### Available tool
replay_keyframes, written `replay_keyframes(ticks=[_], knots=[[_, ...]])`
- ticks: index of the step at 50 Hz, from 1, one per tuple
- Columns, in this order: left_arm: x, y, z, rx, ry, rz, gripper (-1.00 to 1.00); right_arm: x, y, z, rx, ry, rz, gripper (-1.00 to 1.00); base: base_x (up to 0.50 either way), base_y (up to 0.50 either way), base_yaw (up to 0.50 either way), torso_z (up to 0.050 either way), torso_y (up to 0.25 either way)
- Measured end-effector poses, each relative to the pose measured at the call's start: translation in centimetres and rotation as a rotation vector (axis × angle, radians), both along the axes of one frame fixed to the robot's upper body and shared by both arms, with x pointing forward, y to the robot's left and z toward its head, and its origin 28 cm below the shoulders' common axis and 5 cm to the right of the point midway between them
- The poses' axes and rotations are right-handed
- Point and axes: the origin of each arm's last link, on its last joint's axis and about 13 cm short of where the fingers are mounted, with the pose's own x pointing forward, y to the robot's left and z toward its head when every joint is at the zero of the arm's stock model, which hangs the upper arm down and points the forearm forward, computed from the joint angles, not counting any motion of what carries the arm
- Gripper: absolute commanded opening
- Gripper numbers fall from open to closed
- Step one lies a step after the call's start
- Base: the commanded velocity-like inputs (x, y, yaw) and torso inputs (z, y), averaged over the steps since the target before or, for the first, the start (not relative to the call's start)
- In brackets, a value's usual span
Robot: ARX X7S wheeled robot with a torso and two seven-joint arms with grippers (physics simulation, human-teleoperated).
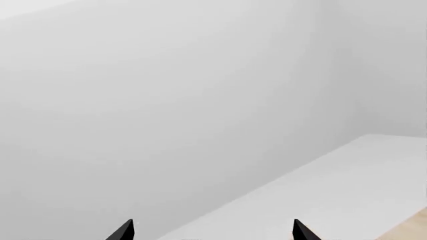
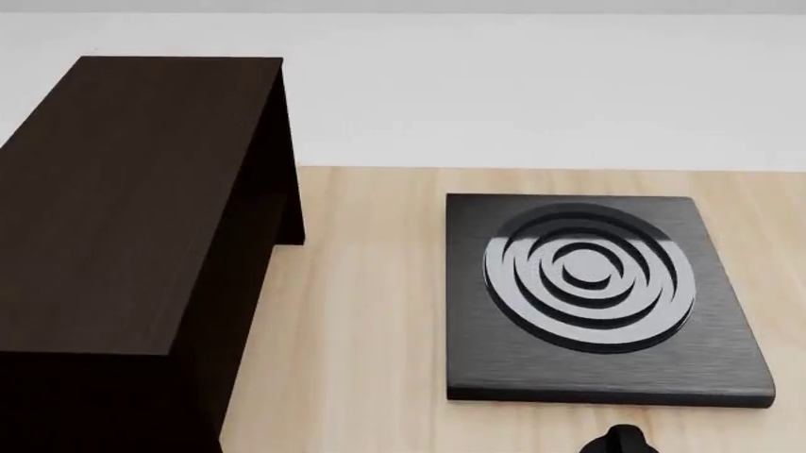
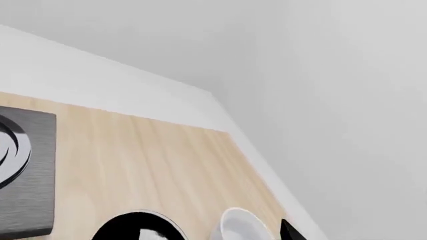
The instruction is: Put the frying pan under the cabinet shelf.
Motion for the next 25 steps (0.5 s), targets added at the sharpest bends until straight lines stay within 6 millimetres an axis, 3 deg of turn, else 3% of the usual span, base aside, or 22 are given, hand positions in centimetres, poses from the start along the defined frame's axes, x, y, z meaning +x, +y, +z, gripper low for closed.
replay_keyframes(ticks=[25], knots=[[0.1, 0.0, -0.4, -0.004, 0.011, -0.005, 1.0, 1.5, -0.1, -1.5, -0.026, 0.117, 0.011, 1.0, 0.0, 0.0, 0.0, 0.0, 0.0]])
